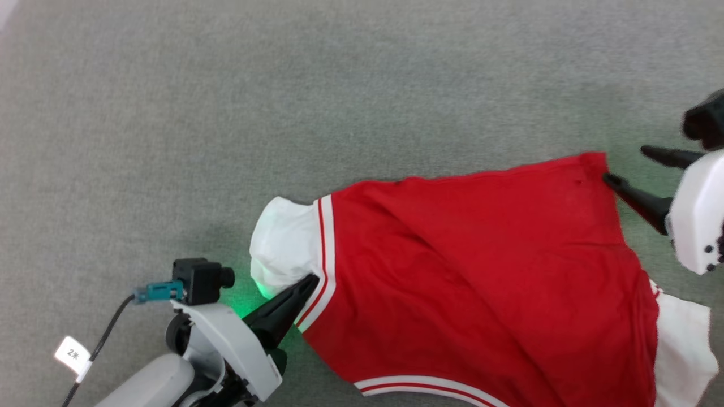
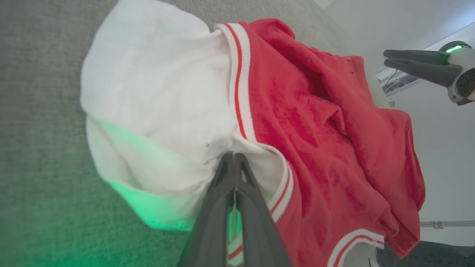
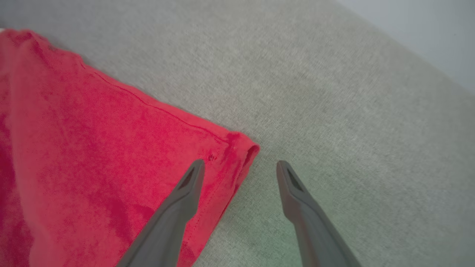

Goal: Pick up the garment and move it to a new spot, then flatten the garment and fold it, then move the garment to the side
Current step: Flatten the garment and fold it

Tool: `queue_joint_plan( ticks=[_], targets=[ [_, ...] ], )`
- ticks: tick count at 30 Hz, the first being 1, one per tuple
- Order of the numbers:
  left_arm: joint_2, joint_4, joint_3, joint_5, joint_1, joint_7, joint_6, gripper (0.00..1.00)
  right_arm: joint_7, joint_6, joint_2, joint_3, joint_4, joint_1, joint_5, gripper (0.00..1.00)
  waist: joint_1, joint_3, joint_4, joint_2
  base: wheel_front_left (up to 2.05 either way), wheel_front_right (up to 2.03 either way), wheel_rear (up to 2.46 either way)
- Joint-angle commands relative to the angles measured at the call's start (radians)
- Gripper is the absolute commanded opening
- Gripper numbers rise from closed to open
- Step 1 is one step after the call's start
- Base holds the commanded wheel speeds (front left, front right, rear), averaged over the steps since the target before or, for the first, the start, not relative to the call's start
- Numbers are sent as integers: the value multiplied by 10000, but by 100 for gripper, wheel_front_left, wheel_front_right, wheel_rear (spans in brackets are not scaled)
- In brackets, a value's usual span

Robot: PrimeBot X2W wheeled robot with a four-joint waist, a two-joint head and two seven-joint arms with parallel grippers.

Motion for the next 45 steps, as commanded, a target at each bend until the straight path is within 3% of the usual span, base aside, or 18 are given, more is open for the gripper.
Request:
queue_joint_plan(
  ticks=[1, 9, 10, 12, 17, 26, 30, 37, 45],
  targets=[
    [-112, 84, -10, 73, -172, -11, -60, 0, 163, -18, 199, 333, 434, -280, -125, 100, 0, 339, 320, -1, 0, 0, 0],
    [-346, 453, -77, 141, -409, -134, -216, 0, 948, -16, 373, 1598, 1568, -575, 440, 100, 0, 681, 488, -1, 0, 0, 0],
    [-356, 512, -75, 139, -427, -158, -239, 0, 905, -16, 373, 1685, 1613, -608, 486, 56, 0, 689, 484, -1, 0, 0, 0],
    [-364, 637, -28, 149, -487, -217, -230, 0, 596, -16, 442, 1819, 1602, -703, 527, 0, 0, 686, 454, -1, 0, 0, 0],
    [-315, 802, 225, 41, -682, -549, -338, 0, -338, -16, 607, 1603, 1870, -1128, 641, 0, 0, 522, 310, -1, 0, 0, 0],
    [-365, 970, 887, -82, -2570, -383, -472, 0, -2025, -18, 1222, -60, 3377, -2271, 487, 0, 0, 439, 82, -1, 0, 0, 0],
    [-670, 1612, 1647, -325, -4384, -330, -397, 0, -2744, -16, 1913, -1044, 4504, -3428, 86, 0, 0, 710, -227, -1, 0, 0, 0],
    [-1449, 4111, 2930, -333, -8608, -679, 32, 0, -4239, -18, 3406, -2610, 6886, -6306, -1057, 0, 0, 1574, -758, -1, 0, 0, 0],
    [-2151, 6450, 3347, 116, -12905, -1397, -353, 0, -6385, -18, 4457, -3812, 9033, -9389, -2459, 0, 0, 1936, -1127, -1, 0, 0, 0]
  ],
)
